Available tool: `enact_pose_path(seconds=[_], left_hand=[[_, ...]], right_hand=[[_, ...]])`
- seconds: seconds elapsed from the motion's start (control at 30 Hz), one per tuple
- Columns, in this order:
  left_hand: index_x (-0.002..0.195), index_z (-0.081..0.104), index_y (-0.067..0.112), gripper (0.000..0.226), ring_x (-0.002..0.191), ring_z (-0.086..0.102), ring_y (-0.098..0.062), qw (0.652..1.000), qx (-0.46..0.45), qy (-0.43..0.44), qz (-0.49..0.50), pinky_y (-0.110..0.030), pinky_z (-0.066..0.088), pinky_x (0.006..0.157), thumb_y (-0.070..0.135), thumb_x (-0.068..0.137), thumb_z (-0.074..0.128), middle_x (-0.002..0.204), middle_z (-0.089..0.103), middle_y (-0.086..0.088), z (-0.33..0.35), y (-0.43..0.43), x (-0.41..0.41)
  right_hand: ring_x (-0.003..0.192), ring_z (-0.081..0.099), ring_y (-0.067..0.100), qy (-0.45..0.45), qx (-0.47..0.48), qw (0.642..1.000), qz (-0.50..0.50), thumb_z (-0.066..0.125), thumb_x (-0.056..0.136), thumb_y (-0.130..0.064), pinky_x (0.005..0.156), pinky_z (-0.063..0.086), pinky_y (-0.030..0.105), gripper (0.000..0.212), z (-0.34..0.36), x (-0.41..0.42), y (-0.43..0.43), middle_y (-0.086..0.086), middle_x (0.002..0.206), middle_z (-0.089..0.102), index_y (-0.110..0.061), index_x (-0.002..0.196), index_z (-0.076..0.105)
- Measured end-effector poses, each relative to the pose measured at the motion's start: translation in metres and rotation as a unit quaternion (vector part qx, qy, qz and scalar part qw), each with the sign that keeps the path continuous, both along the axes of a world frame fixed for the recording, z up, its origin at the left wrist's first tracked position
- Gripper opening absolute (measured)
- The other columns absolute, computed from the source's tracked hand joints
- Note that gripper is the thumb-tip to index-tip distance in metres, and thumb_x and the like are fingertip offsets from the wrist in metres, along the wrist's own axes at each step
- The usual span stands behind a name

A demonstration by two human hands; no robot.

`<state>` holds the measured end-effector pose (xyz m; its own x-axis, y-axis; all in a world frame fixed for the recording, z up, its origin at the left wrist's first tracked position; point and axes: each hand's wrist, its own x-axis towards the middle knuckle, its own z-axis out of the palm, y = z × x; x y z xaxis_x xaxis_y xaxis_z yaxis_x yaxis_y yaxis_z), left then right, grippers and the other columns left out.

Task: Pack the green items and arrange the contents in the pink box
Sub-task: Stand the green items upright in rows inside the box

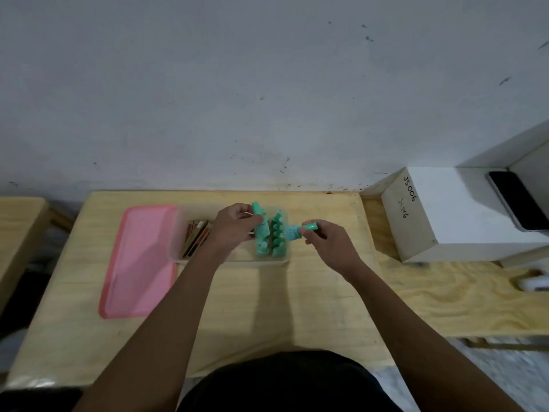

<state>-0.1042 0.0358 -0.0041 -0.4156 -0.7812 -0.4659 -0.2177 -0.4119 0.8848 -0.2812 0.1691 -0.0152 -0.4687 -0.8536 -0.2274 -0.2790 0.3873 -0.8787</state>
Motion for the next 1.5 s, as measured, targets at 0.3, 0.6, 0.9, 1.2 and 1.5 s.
enact_pose_path(seconds=[0.3, 0.6, 0.9, 1.2, 1.5], left_hand=[[0.086, 0.065, 0.018, 0.010, 0.086, 0.069, -0.018, 0.998, -0.044, -0.049, 0.009, -0.032, 0.059, 0.071, 0.023, 0.081, 0.073, 0.091, 0.072, -0.002, -0.011, 0.006, 0.020], [0.098, 0.070, 0.014, 0.022, 0.082, 0.066, -0.008, 0.988, -0.099, -0.113, -0.035, -0.020, 0.050, 0.067, 0.028, 0.081, 0.073, 0.089, 0.071, 0.004, -0.017, 0.012, 0.023], [0.096, 0.072, 0.013, 0.022, 0.059, 0.053, 0.000, 0.953, -0.188, -0.191, -0.142, -0.014, 0.038, 0.055, 0.021, 0.076, 0.075, 0.087, 0.072, -0.002, -0.031, 0.020, 0.024], [0.095, 0.073, 0.019, 0.028, 0.073, 0.066, -0.014, 0.927, -0.194, -0.267, -0.177, -0.026, 0.052, 0.067, 0.024, 0.069, 0.078, 0.082, 0.072, 0.003, -0.039, 0.026, 0.015], [0.096, 0.075, 0.023, 0.030, 0.082, 0.068, -0.014, 0.914, -0.184, -0.321, -0.167, -0.024, 0.050, 0.069, 0.033, 0.068, 0.078, 0.095, 0.075, 0.002, -0.043, 0.033, 0.006]], right_hand=[[0.086, 0.062, 0.008, 0.170, 0.098, 0.969, 0.150, 0.063, 0.089, -0.044, 0.079, 0.054, 0.035, 0.031, -0.019, 0.010, -0.016, -0.007, 0.101, 0.064, -0.022, 0.110, 0.067], [0.086, 0.059, 0.009, 0.302, 0.142, 0.909, 0.250, 0.063, 0.088, -0.044, 0.068, 0.043, 0.027, 0.024, -0.018, 0.016, -0.021, -0.014, 0.109, 0.063, -0.029, 0.106, 0.066], [0.096, 0.063, 0.019, 0.427, 0.138, 0.854, 0.262, 0.062, 0.087, -0.037, 0.072, 0.040, 0.030, 0.027, -0.024, 0.030, -0.037, -0.005, 0.103, 0.071, -0.030, 0.112, 0.070], [0.094, 0.064, 0.015, 0.402, 0.130, 0.875, 0.236, 0.060, 0.089, -0.037, 0.076, 0.044, 0.030, 0.019, -0.025, 0.028, -0.030, -0.009, 0.099, 0.072, -0.031, 0.099, 0.074], [0.097, 0.065, 0.014, 0.390, 0.139, 0.884, 0.218, 0.061, 0.087, -0.040, 0.082, 0.046, 0.031, 0.022, -0.028, 0.032, -0.027, -0.010, 0.100, 0.074, -0.031, 0.102, 0.074]])
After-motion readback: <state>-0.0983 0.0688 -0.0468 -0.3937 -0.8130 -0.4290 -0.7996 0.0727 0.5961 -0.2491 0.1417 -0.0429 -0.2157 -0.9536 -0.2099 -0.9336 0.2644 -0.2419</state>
